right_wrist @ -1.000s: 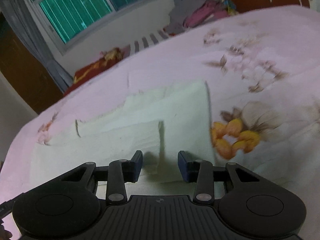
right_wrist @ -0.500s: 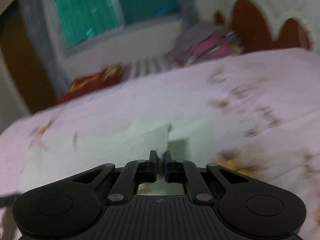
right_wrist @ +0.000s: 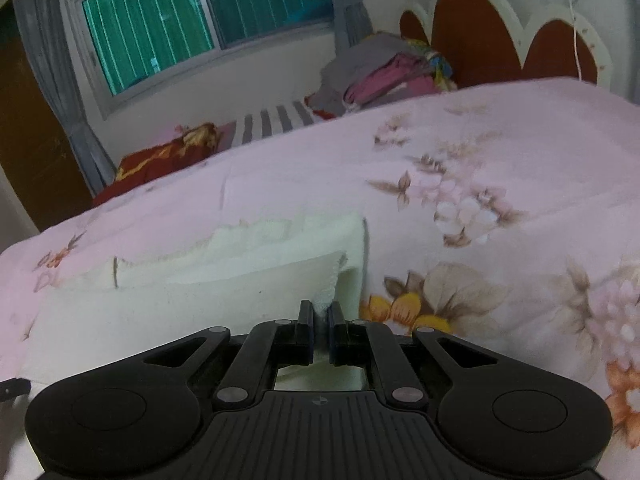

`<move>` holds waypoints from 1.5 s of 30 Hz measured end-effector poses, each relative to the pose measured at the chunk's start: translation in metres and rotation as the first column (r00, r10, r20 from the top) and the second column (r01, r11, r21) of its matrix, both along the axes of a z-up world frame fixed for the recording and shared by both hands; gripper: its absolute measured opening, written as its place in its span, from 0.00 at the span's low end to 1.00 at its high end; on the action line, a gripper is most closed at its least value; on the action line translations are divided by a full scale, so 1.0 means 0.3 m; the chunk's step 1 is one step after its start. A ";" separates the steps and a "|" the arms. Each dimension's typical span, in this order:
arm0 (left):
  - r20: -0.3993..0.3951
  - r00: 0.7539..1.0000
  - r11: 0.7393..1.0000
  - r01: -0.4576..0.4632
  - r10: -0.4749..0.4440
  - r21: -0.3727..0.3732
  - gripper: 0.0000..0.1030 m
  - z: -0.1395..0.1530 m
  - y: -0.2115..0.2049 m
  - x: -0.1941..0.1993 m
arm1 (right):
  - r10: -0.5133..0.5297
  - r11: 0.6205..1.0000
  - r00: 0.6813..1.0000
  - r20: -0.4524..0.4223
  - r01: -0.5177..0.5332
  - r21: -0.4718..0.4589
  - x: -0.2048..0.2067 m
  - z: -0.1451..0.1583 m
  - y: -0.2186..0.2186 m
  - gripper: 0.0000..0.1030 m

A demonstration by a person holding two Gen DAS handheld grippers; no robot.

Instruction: Fold small clothes

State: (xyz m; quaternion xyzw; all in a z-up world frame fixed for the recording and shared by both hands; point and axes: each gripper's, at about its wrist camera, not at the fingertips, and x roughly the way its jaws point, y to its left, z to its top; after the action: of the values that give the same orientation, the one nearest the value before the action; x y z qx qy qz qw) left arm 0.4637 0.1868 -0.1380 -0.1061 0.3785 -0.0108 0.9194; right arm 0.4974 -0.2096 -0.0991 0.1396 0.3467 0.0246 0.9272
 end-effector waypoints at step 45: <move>0.042 0.992 0.993 0.115 -0.115 -0.001 0.69 0.002 -0.074 0.471 | 0.161 0.984 0.987 -0.017 -0.162 -0.079 0.223 -0.036 0.211 0.24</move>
State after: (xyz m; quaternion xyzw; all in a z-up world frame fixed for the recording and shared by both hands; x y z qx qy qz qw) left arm 0.6051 0.1647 -0.1375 -0.0854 0.3648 -0.0666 0.9248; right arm 0.5642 -0.1464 -0.1098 0.0737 0.3623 0.0850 0.9253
